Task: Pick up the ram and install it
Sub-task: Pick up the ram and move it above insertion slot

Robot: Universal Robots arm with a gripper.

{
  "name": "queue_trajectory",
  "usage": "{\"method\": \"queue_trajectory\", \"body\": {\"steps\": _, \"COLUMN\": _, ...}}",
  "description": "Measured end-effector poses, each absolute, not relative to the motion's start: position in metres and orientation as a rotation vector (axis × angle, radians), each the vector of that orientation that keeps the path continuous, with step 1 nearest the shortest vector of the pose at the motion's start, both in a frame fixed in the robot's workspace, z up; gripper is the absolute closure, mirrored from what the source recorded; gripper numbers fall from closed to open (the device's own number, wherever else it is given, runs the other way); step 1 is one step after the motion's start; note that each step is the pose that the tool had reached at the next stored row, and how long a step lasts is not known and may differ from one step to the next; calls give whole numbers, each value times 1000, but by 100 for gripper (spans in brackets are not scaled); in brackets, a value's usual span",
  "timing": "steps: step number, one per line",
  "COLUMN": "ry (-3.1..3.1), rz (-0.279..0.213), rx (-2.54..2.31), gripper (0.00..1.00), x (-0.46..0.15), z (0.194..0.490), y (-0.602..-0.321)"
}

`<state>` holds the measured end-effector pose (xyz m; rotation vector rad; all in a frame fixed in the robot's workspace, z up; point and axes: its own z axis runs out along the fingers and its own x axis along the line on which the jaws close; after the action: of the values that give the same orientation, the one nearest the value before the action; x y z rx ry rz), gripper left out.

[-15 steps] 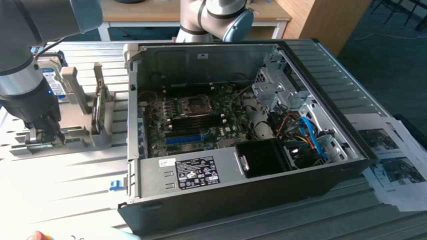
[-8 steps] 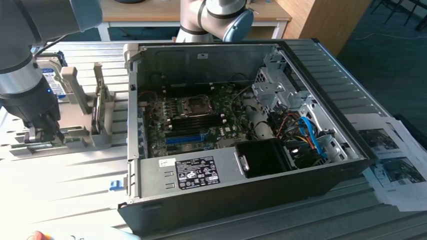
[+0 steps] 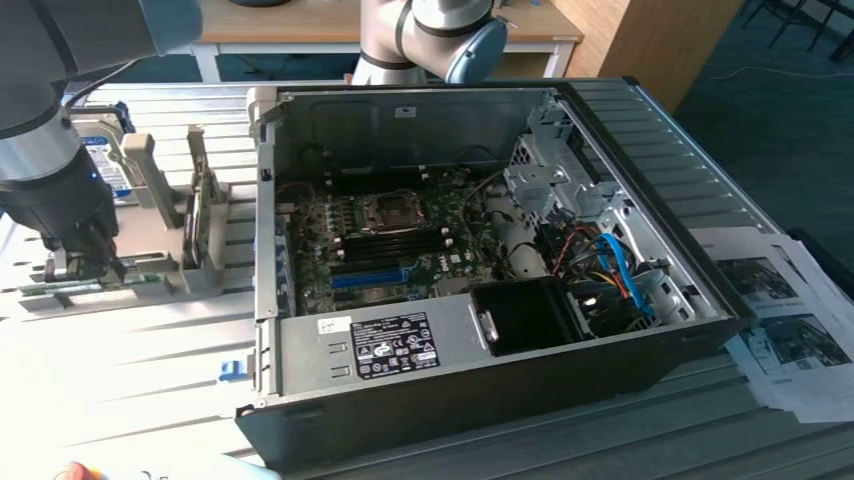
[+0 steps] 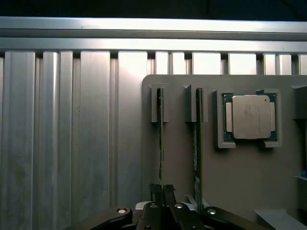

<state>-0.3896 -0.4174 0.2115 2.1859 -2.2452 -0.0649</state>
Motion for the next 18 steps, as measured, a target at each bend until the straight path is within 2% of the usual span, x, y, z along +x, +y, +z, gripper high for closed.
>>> {"method": "queue_trajectory", "body": {"steps": 18, "ry": -2245, "rz": -65, "rx": 2186, "gripper": 88, "x": -390, "z": 234, "y": -417}}
